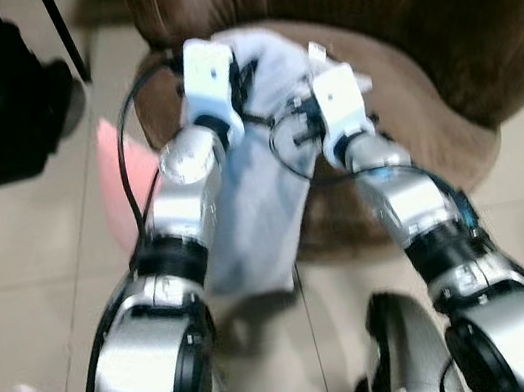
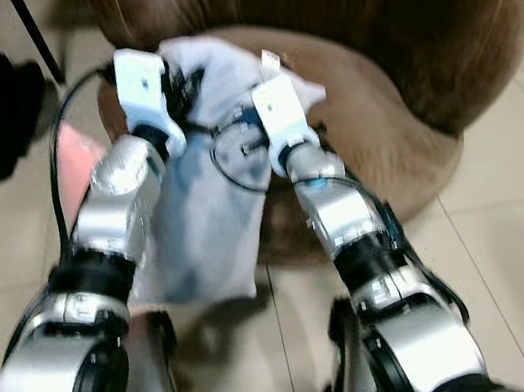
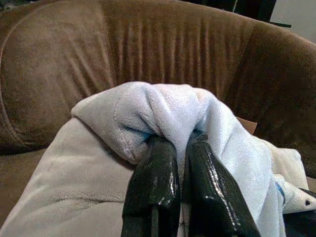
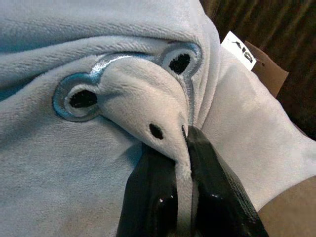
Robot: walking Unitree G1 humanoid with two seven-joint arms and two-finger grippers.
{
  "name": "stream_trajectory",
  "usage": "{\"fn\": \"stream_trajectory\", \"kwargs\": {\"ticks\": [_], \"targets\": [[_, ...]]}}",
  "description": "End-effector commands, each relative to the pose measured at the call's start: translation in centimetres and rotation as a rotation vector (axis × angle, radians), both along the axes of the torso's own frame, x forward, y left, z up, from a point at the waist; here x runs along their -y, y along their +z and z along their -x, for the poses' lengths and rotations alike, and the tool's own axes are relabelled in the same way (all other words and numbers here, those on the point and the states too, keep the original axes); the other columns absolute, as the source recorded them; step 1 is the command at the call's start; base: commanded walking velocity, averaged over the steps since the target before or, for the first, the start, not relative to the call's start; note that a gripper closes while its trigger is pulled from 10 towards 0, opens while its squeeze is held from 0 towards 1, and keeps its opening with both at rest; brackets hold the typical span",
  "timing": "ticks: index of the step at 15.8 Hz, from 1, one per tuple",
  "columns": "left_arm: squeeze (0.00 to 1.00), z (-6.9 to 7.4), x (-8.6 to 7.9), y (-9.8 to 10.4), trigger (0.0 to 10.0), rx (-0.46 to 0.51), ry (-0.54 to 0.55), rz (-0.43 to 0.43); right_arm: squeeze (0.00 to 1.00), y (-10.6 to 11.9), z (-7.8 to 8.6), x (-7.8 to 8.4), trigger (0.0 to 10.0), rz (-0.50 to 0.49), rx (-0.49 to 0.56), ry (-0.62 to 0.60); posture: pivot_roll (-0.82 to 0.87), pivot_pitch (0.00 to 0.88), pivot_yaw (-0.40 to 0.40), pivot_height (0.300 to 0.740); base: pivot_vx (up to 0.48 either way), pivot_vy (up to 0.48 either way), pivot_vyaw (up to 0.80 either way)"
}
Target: Move the pillow to the sofa from floor
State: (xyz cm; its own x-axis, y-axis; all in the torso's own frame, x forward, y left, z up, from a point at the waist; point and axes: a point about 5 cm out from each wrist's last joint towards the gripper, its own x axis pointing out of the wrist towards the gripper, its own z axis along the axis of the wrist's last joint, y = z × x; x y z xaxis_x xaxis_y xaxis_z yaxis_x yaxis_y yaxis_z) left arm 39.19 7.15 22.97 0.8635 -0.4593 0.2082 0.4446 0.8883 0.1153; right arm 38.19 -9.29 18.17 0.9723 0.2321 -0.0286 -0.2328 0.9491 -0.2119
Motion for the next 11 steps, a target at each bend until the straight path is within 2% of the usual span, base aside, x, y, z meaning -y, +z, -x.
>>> {"fn": "stream_trajectory", "kwargs": {"ticks": [1, 11], "targets": [[0.00, 0.53, 1.82, -1.21, 10.0, -0.035, -0.065, -0.043, 0.00, 1.30, 0.04, 0.05, 10.0, -0.038, 0.052, 0.001, 0.05, 0.178, -0.089, 0.578, 0.000, 0.000, 0.00], [0.00, 0.85, 2.18, -1.61, 10.0, -0.037, -0.089, -0.062, 0.00, 0.83, 0.22, -0.15, 10.0, -0.038, 0.046, 0.006, 0.05, 0.162, -0.082, 0.683, 0.000, 0.000, 0.00]]}}
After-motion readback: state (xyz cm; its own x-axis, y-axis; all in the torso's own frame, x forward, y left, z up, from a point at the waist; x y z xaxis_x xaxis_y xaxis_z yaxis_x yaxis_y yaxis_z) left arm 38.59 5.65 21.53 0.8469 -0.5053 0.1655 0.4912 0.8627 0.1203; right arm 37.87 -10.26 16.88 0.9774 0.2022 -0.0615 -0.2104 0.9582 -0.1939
